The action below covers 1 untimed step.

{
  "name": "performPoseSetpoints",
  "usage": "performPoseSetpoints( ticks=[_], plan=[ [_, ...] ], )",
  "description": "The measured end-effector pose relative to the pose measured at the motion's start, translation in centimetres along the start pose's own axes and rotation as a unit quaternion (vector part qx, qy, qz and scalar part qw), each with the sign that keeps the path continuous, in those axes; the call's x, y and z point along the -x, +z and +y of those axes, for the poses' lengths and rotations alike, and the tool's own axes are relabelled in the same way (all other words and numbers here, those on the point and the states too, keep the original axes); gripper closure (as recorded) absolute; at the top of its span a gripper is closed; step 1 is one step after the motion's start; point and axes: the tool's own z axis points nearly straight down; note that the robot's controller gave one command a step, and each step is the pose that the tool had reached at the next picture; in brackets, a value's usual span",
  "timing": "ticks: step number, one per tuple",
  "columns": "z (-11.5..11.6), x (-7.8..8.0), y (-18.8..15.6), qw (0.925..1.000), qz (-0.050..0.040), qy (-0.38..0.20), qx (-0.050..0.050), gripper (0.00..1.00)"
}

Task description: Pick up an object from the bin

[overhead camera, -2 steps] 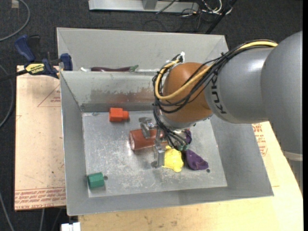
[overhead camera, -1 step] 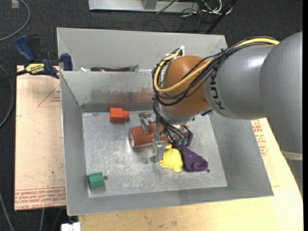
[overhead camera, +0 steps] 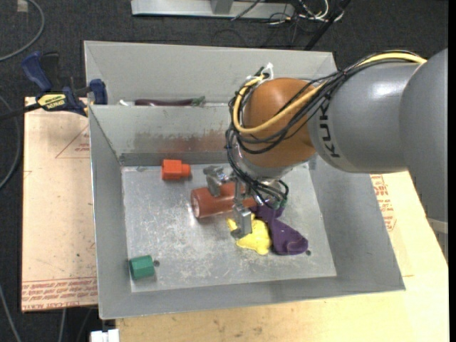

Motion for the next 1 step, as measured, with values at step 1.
performPoseSetpoints(
  ticks=[1],
  plan=[
    [-1.88,0.93,0.49,0.9878,-0.0041,-0.156,0.001,0.00]
  ],
)
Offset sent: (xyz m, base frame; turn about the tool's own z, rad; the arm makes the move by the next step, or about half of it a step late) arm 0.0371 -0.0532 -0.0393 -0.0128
